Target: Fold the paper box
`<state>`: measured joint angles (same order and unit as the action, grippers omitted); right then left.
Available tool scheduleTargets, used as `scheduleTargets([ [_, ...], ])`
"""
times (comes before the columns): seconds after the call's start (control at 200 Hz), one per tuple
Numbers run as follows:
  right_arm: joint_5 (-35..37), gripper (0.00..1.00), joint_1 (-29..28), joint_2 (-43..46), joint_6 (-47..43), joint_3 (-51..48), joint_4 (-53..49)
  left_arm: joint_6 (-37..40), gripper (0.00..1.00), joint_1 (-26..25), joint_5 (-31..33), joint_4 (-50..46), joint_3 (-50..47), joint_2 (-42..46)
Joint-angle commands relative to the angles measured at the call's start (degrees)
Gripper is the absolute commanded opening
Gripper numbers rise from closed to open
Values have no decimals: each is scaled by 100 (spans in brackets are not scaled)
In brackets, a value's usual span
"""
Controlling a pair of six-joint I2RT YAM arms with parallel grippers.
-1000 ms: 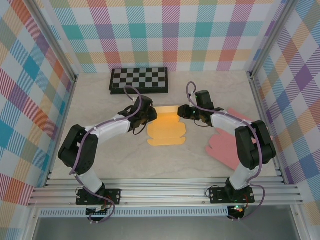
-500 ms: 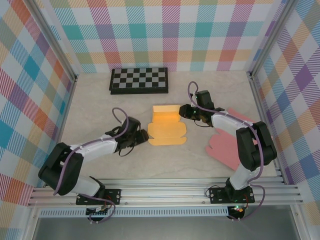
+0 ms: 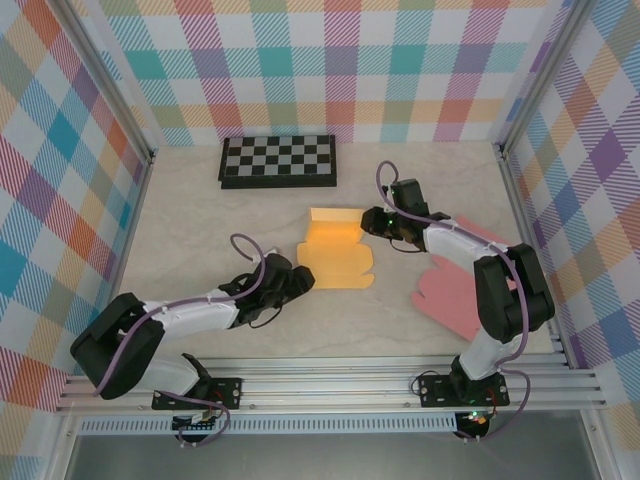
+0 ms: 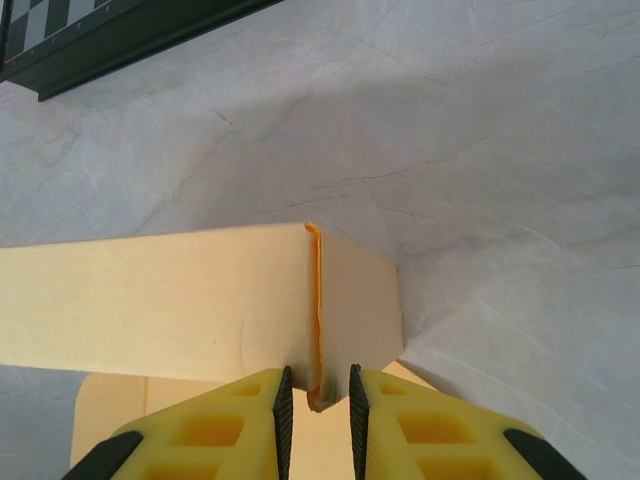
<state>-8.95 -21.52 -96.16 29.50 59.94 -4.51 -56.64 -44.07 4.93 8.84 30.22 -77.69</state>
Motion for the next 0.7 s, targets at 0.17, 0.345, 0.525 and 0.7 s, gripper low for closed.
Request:
scheduleTargets([
  [0.17,565,24,-10,-131,577,105,-745,-1151,70,-966,1021,1044,-350,-4],
  [0.345,590,24,-10,-101,836,88,-762,-1380,71,-1684,2159,1102,257,-399],
  [0.525,648,24,-10,31,874,31,-796,-1448,70,-2035,2895,1533,779,-1301],
  [0.7,638,24,-10,163,876,-59,-807,-1546,69,-2026,3049,1436,1257,-2031],
])
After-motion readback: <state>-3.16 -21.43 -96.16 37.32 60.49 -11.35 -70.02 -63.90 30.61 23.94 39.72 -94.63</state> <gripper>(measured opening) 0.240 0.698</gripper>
